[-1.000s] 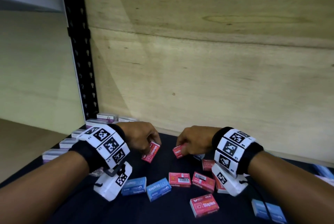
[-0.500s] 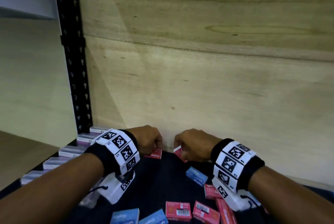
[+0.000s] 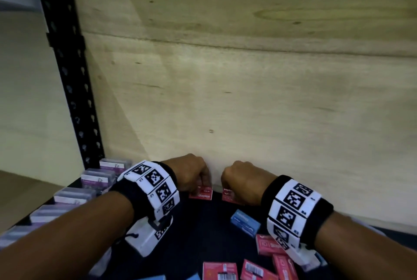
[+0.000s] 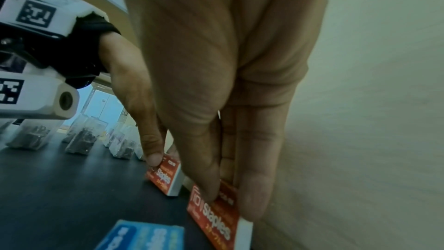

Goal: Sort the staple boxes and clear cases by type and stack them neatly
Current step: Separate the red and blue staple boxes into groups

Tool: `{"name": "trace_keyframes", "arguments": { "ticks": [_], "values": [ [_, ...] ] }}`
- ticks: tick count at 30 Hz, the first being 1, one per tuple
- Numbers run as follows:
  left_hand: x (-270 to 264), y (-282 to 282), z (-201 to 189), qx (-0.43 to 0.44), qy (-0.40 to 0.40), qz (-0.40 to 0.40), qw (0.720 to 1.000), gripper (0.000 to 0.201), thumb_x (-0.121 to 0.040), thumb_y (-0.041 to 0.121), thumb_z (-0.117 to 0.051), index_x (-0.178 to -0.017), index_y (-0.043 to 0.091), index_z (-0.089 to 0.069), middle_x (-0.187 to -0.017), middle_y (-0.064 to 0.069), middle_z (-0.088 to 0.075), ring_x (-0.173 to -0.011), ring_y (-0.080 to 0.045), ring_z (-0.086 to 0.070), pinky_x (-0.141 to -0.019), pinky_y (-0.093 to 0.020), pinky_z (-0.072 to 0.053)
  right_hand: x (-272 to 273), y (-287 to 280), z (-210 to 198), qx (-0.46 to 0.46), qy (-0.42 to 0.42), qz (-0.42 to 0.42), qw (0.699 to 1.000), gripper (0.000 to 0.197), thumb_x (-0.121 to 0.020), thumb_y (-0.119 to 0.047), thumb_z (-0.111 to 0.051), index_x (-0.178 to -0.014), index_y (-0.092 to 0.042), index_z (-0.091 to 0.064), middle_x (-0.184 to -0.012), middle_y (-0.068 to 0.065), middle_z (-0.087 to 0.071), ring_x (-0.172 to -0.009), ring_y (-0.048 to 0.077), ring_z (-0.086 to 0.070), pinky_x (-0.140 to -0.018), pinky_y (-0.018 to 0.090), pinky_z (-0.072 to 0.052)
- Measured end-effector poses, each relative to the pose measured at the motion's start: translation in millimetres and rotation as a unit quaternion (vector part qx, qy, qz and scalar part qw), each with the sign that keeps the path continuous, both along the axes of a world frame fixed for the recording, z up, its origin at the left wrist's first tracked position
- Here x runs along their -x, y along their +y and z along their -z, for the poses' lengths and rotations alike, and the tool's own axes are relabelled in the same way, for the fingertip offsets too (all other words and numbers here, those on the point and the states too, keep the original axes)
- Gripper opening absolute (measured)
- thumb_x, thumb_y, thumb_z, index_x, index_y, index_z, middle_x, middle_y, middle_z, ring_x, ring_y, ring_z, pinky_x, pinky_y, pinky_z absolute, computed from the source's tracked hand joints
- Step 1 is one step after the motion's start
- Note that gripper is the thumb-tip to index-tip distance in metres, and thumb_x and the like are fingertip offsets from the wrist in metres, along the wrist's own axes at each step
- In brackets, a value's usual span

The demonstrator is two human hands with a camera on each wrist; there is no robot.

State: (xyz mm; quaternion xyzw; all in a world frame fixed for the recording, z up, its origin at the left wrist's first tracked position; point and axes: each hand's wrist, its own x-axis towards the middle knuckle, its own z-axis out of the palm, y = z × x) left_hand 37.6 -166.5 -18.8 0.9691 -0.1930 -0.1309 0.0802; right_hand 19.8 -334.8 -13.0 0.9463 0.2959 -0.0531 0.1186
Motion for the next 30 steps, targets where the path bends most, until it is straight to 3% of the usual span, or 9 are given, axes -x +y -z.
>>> {"name": "trace_keyframes", "arguments": {
  "ticks": [5, 8, 10, 13, 14, 17, 21, 26, 30],
  "values": [
    [-2, -4, 7, 0.02, -0.024, 0.002, 1.0, 0.04, -0.081, 0.002, -0.072, -0.118, 0.017, -0.07, -0.11, -0.001, -0.071, -0.098, -0.014, -0.066, -0.084, -0.023, -0.052, 3, -3, -1, -0.016, -0.013, 0.001, 1.0, 0.012, -0.092, 0.002, -0.055, -0.1, -0.002, -0.063, -0.07, 0.002, -0.036, -0.073, 0.023, -0.045, -0.058, 0.03, -0.034],
    [-1, -4, 8, 0.016, -0.037, 0.002, 0.999, 0.04, -0.079, 0.004, -0.074, -0.117, 0.018, -0.069, -0.11, 0.001, -0.07, -0.098, -0.013, -0.065, -0.085, -0.024, -0.053, 5, -5, 0, -0.022, -0.022, 0.002, 0.999, 0.013, -0.091, 0.002, -0.055, -0.084, -0.009, -0.054, -0.067, 0.001, -0.032, -0.071, 0.024, -0.045, -0.063, 0.031, -0.036],
    [4, -3, 4, -0.009, -0.062, 0.002, 0.998, 0.041, -0.078, 0.011, -0.078, -0.117, 0.019, -0.067, -0.112, 0.002, -0.067, -0.096, -0.013, -0.062, -0.083, -0.024, -0.051, 6, -10, 1, -0.029, -0.022, 0.006, 0.999, 0.018, -0.091, 0.0, -0.057, -0.08, -0.011, -0.048, -0.07, 0.003, -0.038, -0.072, 0.024, -0.047, -0.064, 0.031, -0.038],
    [20, -6, -7, -0.062, -0.114, 0.003, 0.992, 0.04, -0.078, 0.021, -0.079, -0.113, 0.021, -0.059, -0.111, 0.002, -0.057, -0.1, -0.017, -0.057, -0.084, -0.03, -0.05, 7, -20, -2, -0.046, -0.035, 0.009, 0.998, 0.004, -0.092, -0.009, -0.061, -0.093, -0.005, -0.06, -0.089, 0.009, -0.059, -0.08, 0.028, -0.06, -0.067, 0.034, -0.048],
    [28, -8, -11, -0.071, -0.123, 0.008, 0.99, 0.037, -0.079, 0.025, -0.078, -0.109, 0.023, -0.057, -0.107, 0.004, -0.054, -0.098, -0.017, -0.055, -0.083, -0.031, -0.049, 9, -23, -4, -0.059, -0.041, 0.012, 0.997, 0.01, -0.092, -0.015, -0.062, -0.098, -0.007, -0.063, -0.096, 0.009, -0.063, -0.084, 0.028, -0.062, -0.07, 0.035, -0.051],
    [55, -15, -17, -0.056, -0.05, 0.017, 0.997, 0.031, -0.078, 0.039, -0.078, -0.097, 0.024, -0.058, -0.095, 0.008, -0.056, -0.088, -0.013, -0.055, -0.079, -0.03, -0.049, 18, -31, -7, -0.07, -0.024, 0.036, 0.997, 0.024, -0.091, -0.036, -0.063, -0.102, -0.014, -0.066, -0.1, 0.006, -0.066, -0.087, 0.025, -0.064, -0.072, 0.035, -0.052],
    [89, -25, -16, -0.056, 0.114, 0.037, 0.991, 0.04, -0.074, 0.053, -0.078, -0.103, 0.026, -0.068, -0.099, 0.011, -0.066, -0.096, -0.01, -0.061, -0.088, -0.028, -0.05, 30, -34, 1, 0.015, 0.067, 0.086, 0.994, 0.049, -0.081, -0.061, -0.068, -0.093, -0.013, -0.069, -0.088, 0.003, -0.07, -0.079, 0.025, -0.067, -0.066, 0.032, -0.05],
    [106, -32, -13, -0.074, 0.12, 0.054, 0.989, 0.048, -0.066, 0.057, -0.082, -0.102, 0.029, -0.067, -0.095, 0.013, -0.062, -0.091, -0.009, -0.058, -0.084, -0.029, -0.05, 37, -30, 6, 0.029, 0.063, 0.106, 0.992, 0.048, -0.079, -0.053, -0.074, -0.105, -0.013, -0.067, -0.098, 0.005, -0.069, -0.087, 0.026, -0.067, -0.074, 0.035, -0.054],
    [111, -33, -6, -0.079, 0.1, 0.057, 0.99, 0.043, -0.067, 0.05, -0.083, -0.101, 0.028, -0.067, -0.101, 0.01, -0.064, -0.09, -0.01, -0.058, -0.076, -0.027, -0.048, 40, -45, -11, 0.004, 0.026, 0.107, 0.994, 0.041, -0.08, -0.049, -0.072, -0.102, -0.016, -0.069, -0.095, 0.004, -0.069, -0.084, 0.026, -0.066, -0.066, 0.031, -0.05]
  ]
}}
